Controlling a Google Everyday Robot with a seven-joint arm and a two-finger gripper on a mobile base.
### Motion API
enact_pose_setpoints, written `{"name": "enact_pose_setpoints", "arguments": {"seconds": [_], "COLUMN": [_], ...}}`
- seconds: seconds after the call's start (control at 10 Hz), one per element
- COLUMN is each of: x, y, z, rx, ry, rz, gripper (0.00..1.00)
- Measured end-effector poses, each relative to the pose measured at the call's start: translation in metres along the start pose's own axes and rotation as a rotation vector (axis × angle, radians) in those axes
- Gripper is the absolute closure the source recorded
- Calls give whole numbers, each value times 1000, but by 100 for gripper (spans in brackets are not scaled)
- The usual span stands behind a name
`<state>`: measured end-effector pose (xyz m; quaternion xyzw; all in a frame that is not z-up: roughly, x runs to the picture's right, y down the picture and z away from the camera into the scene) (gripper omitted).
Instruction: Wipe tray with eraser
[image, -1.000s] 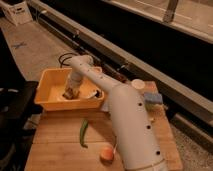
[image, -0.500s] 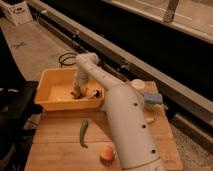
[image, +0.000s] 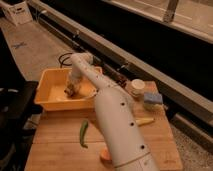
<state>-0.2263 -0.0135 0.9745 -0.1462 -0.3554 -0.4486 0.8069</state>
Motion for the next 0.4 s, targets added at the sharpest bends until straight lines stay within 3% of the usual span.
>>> {"name": "enact_pose_setpoints", "arguments": {"seconds": [0.2,0.4], "x": [-26,-52], "y": [-3,2], "z": [-5,-3], "rx": [33,41], "ry": [-48,-101], "rz": [-16,-20], "gripper": [100,100]}}
